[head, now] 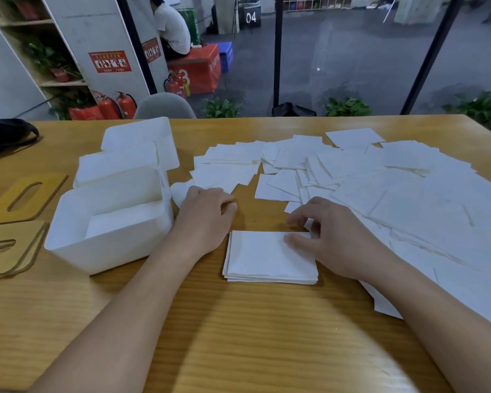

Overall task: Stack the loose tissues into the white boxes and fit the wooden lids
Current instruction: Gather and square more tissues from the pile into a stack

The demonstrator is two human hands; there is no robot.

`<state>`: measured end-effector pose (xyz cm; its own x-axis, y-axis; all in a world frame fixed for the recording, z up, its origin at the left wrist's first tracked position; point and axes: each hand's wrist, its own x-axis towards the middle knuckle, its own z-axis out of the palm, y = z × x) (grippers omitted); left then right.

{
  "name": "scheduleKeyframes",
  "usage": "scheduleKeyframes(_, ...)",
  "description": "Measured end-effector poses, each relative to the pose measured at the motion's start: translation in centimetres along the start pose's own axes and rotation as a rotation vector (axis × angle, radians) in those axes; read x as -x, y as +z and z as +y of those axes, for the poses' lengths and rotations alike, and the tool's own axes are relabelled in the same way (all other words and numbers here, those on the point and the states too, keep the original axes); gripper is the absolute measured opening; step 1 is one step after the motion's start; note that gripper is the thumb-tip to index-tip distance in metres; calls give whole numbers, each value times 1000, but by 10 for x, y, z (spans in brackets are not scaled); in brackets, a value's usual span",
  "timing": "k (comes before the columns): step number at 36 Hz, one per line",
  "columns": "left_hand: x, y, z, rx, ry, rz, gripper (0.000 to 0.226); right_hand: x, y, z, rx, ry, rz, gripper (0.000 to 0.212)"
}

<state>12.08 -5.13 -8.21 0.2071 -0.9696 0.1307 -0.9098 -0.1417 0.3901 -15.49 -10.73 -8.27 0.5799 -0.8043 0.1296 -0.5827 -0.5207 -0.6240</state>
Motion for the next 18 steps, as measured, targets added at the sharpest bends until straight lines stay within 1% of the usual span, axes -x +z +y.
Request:
scheduleKeyframes(2,0,-2,0,13,4,18,42,0,0,0,-9,-1,6,19)
scheduleKeyframes(4,1,-3,1,0,18,33,41,0,0,0,-20,1,12,18)
scheduleKeyframes(6,3,-3,5,-12,46,49,36,0,0,0,-43,1,25,17)
scheduleKeyframes(10,7,-3,15,88,131,126,12,-2,0,-2,-143,25,65,19)
scheduleKeyframes(13,11,-1,24,149,180,163,10,-4,-2,-3,-205,29,86,16)
scheduleKeyframes(18,12,3,28,215,164,102,17,-5,-4,-1,-218,43,111,15)
